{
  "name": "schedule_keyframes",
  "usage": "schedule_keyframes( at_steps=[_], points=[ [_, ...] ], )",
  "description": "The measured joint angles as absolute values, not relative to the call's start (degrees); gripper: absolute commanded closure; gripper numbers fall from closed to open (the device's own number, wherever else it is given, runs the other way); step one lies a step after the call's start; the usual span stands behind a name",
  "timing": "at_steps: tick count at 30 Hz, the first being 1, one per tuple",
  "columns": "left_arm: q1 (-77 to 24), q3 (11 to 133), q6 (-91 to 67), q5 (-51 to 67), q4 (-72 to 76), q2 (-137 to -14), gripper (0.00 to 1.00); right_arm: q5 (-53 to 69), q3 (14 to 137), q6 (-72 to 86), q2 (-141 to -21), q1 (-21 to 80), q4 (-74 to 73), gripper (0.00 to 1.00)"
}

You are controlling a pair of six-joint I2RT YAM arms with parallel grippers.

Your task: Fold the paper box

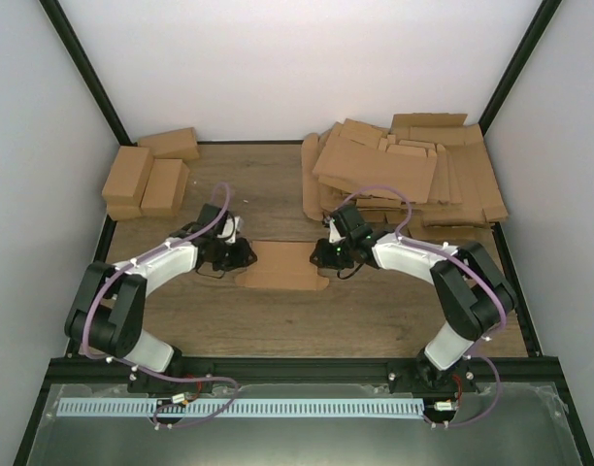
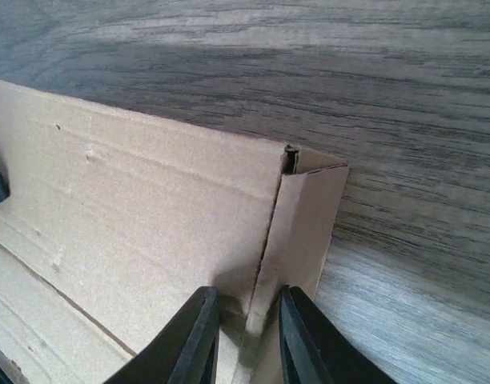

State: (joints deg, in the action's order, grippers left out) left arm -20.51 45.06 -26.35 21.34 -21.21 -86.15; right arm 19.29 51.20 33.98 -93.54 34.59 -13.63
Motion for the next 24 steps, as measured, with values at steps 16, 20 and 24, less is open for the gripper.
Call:
schedule_keyframes(
  at_steps=[16,20,24],
  points=[
    [-20.7,52.9,-26.3,21.1,-16.8,-94.5,0.37,15.3,52.7,32.1,-94.7,30.9,-12.5,0.52],
    [-20.9,52.8,-25.5,18.0,-18.1,-91.7,0.3,14.1,52.7,29.5,-92.5,29.7,-13.8,0.46],
    [-20.9,50.5,-25.2,17.0,-19.5,-86.2,0.31,14.0,52.7,27.0,-88.4,29.4,-15.3,0.4]
  ],
)
